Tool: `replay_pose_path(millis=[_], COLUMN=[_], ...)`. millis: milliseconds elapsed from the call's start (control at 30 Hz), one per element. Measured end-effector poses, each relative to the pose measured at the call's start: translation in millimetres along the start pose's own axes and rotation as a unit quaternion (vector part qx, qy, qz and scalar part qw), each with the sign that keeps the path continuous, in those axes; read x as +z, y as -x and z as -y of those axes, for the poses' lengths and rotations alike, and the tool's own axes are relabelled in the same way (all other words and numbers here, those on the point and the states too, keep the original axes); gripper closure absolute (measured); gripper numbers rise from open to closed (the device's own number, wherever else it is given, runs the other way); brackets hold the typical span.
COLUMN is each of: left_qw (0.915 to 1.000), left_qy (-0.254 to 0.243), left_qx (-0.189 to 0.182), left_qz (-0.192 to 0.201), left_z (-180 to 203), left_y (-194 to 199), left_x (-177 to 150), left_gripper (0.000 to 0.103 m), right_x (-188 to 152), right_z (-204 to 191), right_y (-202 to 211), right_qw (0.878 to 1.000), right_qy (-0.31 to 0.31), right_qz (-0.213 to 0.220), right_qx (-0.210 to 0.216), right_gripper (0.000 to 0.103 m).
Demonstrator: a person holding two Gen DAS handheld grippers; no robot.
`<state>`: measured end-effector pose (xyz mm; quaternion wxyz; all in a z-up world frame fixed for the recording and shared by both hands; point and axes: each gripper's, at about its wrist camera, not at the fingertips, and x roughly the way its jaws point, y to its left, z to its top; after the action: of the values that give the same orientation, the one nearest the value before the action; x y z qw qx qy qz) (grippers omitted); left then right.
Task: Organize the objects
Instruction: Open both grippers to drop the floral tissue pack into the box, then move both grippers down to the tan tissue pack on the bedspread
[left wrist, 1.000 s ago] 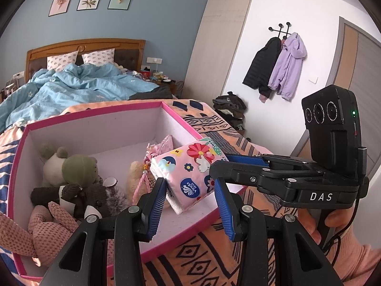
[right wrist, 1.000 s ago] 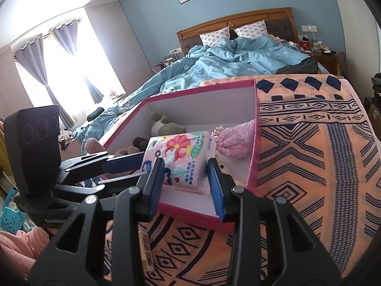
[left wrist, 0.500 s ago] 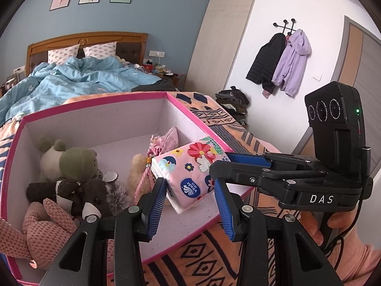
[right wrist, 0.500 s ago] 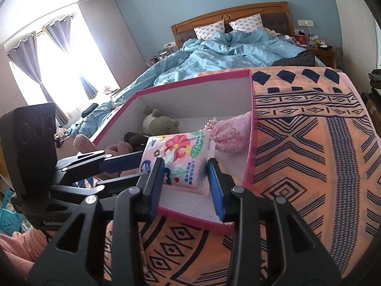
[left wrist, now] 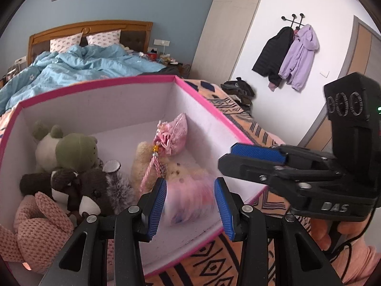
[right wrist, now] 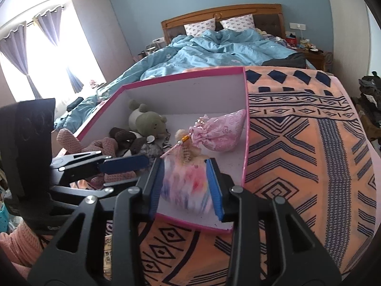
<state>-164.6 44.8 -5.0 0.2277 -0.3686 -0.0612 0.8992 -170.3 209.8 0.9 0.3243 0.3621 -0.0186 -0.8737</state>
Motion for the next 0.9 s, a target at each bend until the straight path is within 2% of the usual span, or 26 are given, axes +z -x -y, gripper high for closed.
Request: replay_pose_path(millis=[200, 500, 567, 633, 767, 900], left_qw=[0.9998, 0.9962, 0.9945, 0.9924, 0.9901, 0.9909], left_qy=[-0.010, -0.047, -0.058, -0.072, -0.089, -0.098], left_qx=[0.014, 0.029, 0.032, 0.030, 0.015, 0.007], left_qz=[0.013, 0.068, 0.081, 0.095, 0.108, 0.092], left_z=[5.6, 16.1, 19.1, 24.4, 33.5, 36.2], left_y=[8.4, 53.0, 65.0, 79.1, 101.0, 108.2], left_x=[-2.4, -19.3, -23.7, -30.8, -48.8, -71.2], left_gripper=[0.061, 0.035, 0.024, 0.017, 0.015, 0.015], right_x=[-3.9, -26.9, -33.6, -42.3, -64.3, -90.8], right_z=[-3.6, -13.7, -17.9, -23.2, -32.6, -39.4], right_y=[8.0, 39.5, 46.3, 51.9, 53.3, 42.8], right_qw=[1.000, 0.998, 0.997, 0.995, 0.992, 0.989], right_qy=[0.002, 0.011, 0.017, 0.022, 0.029, 0.022], right_qz=[0.009, 0.030, 0.032, 0.033, 0.012, -0.026], right_qx=[0.012, 0.061, 0.074, 0.090, 0.126, 0.146], right_gripper=[0.058, 0.052, 0.049, 0.044, 0.043, 0.043])
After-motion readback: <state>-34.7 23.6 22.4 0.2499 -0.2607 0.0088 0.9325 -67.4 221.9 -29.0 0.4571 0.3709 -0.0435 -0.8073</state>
